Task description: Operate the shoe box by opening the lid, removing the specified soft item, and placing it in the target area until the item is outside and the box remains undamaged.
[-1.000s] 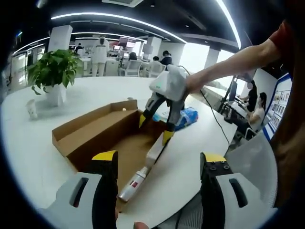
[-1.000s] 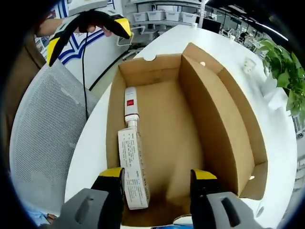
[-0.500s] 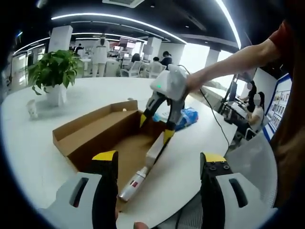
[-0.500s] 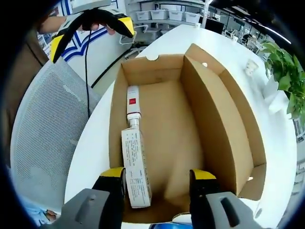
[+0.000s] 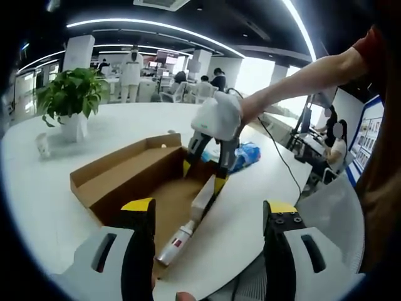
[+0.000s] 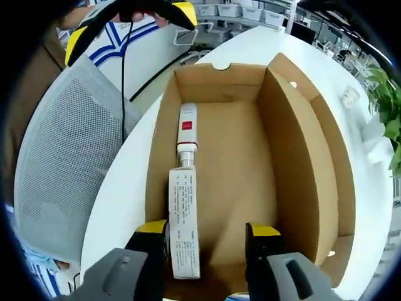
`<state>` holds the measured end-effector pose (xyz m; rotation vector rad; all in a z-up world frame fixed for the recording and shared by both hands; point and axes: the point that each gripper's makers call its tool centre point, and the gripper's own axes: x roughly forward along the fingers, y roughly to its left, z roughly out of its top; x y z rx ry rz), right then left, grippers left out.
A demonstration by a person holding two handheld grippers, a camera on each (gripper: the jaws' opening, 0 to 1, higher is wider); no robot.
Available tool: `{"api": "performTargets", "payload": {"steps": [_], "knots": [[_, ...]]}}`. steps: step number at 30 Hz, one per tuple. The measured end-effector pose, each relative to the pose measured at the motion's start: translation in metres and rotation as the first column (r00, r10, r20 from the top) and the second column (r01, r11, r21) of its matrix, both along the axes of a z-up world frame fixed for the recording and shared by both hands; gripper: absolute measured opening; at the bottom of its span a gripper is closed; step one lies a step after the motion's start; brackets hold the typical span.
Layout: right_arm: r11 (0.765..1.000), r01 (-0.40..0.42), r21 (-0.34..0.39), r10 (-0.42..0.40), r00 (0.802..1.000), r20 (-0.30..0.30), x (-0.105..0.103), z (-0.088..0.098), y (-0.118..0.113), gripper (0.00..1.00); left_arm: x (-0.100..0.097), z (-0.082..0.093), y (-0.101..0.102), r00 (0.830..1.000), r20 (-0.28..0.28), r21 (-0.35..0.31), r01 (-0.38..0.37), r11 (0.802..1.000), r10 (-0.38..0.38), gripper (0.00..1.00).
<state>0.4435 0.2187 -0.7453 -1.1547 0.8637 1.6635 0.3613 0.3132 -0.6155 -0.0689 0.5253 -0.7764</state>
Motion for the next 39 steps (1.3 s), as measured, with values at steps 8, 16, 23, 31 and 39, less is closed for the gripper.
{"api": "performTargets", "payload": {"steps": [8, 16, 23, 31, 39], "knots": [[1.000, -0.017, -0.021, 0.017, 1.000, 0.008, -0.004, -0.006, 0.000, 0.36, -0.001, 0.000, 0.001, 1.000, 0.000, 0.001, 0.002, 1.000, -0.002, 0.69], [0.997, -0.053, -0.056, 0.054, 0.998, 0.020, -0.015, -0.020, -0.005, 0.16, -0.001, 0.000, 0.000, 1.000, 0.000, -0.005, 0.003, 1.000, -0.003, 0.69], [0.998, -0.051, -0.042, 0.052, 0.998, 0.038, -0.013, -0.020, -0.003, 0.16, -0.004, -0.002, 0.001, 1.000, -0.003, -0.004, 0.000, 1.000, 0.000, 0.69], [0.998, -0.044, -0.033, 0.046, 0.998, 0.052, -0.012, -0.017, -0.004, 0.16, -0.005, -0.003, 0.005, 1.000, -0.006, -0.001, -0.006, 1.000, 0.006, 0.69], [1.000, -0.005, 0.001, 0.005, 0.999, 0.052, -0.007, -0.002, -0.001, 0.16, -0.004, -0.002, 0.005, 1.000, -0.004, -0.002, -0.006, 1.000, 0.006, 0.69]]}}
